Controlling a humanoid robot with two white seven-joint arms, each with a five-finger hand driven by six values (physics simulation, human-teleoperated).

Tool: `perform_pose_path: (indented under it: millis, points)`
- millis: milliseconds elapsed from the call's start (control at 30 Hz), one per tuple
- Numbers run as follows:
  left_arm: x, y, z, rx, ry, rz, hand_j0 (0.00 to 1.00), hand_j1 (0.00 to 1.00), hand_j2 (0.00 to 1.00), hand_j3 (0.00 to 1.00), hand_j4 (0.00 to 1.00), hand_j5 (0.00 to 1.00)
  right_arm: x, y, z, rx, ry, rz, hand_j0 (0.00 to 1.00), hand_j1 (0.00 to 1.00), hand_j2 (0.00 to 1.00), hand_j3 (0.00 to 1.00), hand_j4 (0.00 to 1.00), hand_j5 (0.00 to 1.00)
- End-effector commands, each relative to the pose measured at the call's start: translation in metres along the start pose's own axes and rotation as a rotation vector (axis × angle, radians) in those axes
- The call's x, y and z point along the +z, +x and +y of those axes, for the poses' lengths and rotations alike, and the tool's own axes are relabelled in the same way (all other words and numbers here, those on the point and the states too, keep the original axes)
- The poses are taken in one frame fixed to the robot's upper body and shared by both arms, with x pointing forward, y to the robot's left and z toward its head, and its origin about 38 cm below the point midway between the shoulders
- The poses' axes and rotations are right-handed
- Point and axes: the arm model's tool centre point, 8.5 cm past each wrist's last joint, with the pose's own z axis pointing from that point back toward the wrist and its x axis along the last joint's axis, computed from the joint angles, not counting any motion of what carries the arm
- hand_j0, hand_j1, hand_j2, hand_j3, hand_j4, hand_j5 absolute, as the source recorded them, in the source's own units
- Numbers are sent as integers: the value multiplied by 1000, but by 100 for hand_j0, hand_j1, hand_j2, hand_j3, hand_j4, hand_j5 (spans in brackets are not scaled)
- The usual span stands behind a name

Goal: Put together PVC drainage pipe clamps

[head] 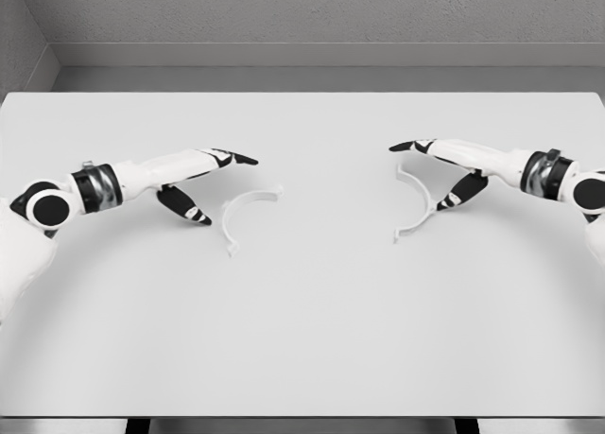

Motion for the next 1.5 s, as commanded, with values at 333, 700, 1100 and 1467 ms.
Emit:
perform_pose_path:
  millis: [333, 700, 1100, 1467]
  points:
    - [-10, 19, -17, 6, -33, -69, 100, 100, 100, 100, 100, 100, -10, 8, -2, 1, -1, -24, 100, 100, 100, 100, 100, 100]
    - [-17, 26, -18, 6, -30, -91, 100, 100, 100, 100, 100, 100, -20, 18, -3, 10, 2, -52, 100, 100, 100, 100, 100, 100]
    - [-38, 42, -27, 4, -43, -141, 100, 100, 100, 100, 100, 100, -32, 31, -4, 36, 21, -85, 100, 100, 100, 100, 100, 100]
    - [-46, 49, -22, -4, -36, -161, 100, 100, 100, 100, 100, 100, -31, 22, -17, 24, 7, -49, 100, 100, 100, 100, 100, 100]
